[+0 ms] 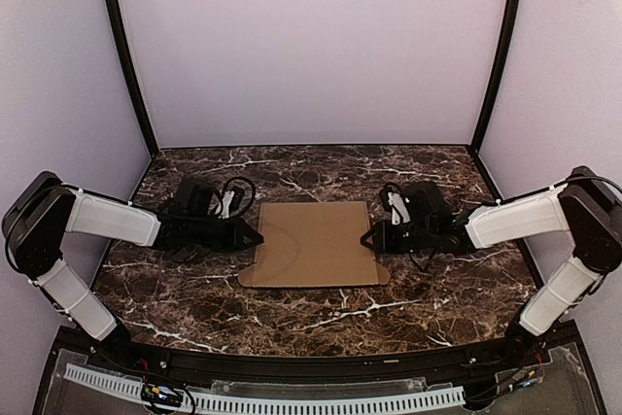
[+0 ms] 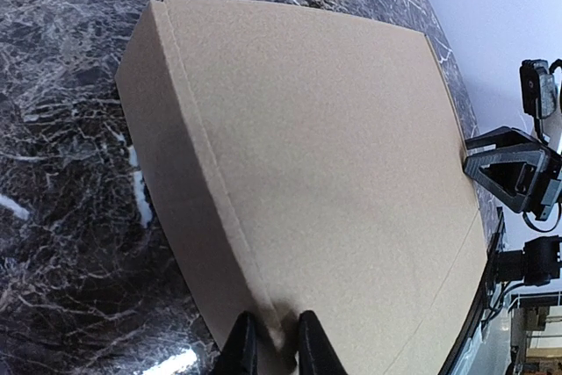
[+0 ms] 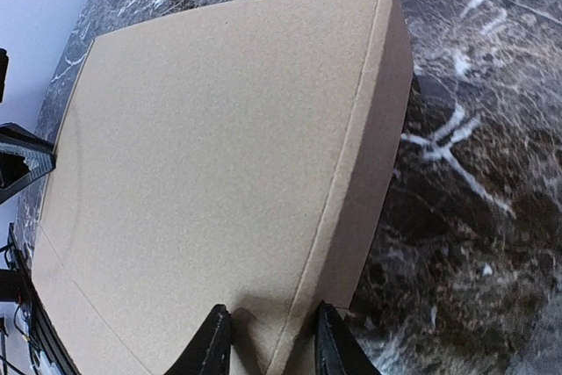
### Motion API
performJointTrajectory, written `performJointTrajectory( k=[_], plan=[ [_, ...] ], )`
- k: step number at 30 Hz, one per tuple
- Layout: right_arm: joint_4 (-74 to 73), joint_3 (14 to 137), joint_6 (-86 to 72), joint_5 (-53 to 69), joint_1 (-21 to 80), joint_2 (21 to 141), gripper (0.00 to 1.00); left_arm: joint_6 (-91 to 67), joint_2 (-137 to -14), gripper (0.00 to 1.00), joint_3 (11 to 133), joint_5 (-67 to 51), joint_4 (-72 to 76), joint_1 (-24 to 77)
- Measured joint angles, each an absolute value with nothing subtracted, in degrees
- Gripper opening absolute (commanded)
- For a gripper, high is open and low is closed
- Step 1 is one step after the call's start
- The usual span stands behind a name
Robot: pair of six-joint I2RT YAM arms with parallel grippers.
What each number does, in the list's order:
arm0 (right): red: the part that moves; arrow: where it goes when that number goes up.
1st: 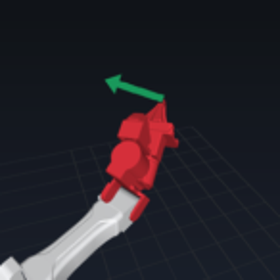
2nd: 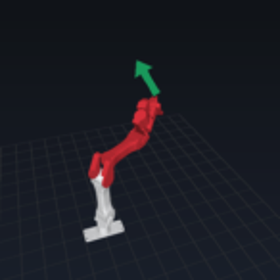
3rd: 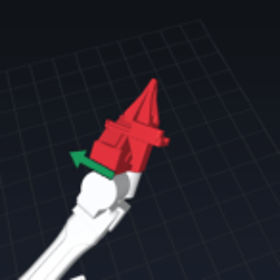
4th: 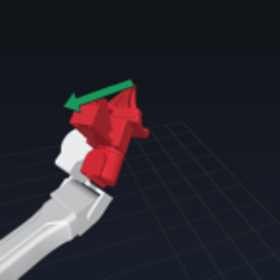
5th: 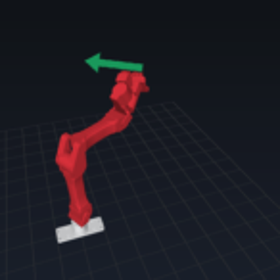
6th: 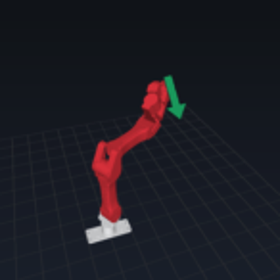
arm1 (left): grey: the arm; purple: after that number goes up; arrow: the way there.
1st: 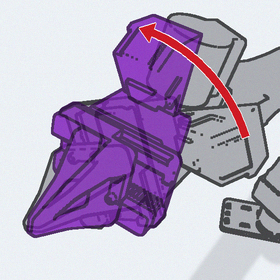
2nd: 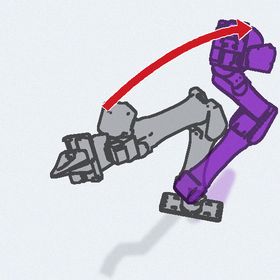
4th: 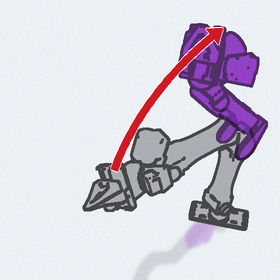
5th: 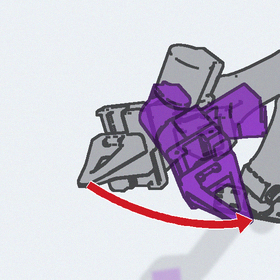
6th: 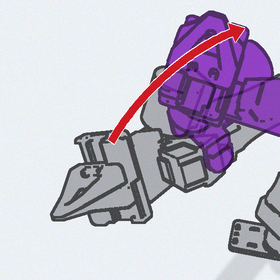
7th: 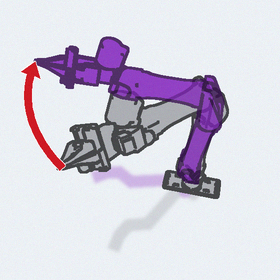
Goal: Fold the paper box
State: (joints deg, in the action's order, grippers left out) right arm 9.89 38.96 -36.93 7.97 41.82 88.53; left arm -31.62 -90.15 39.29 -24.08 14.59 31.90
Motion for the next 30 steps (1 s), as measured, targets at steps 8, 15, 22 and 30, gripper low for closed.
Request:
performJointTrajectory(
  k=[8, 15, 22, 30],
  plan=[
    [10.1, 47.2, -30.0, 13.9, 37.4, 96.7, 0.34, -33.5, -90.1, 0.24, 39.0, -23.5, 15.4, 29.8],
    [5.8, 48.3, -23.9, 15.0, 36.4, 95.7, 0.45, -31.2, -87.8, 0.46, 40.2, -20.9, 9.6, 30.2],
    [-2.0, 49.4, -17.4, 11.2, 36.4, 88.6, 0.58, -27.5, -79.7, 0.57, 43.0, -14.6, 1.0, 30.3],
    [-2.1, 48.9, -8.8, 9.8, 35.9, 77.5, 0.99, -25.5, -77.0, 0.84, 44.1, -13.7, -2.4, 30.3]
  ],
)
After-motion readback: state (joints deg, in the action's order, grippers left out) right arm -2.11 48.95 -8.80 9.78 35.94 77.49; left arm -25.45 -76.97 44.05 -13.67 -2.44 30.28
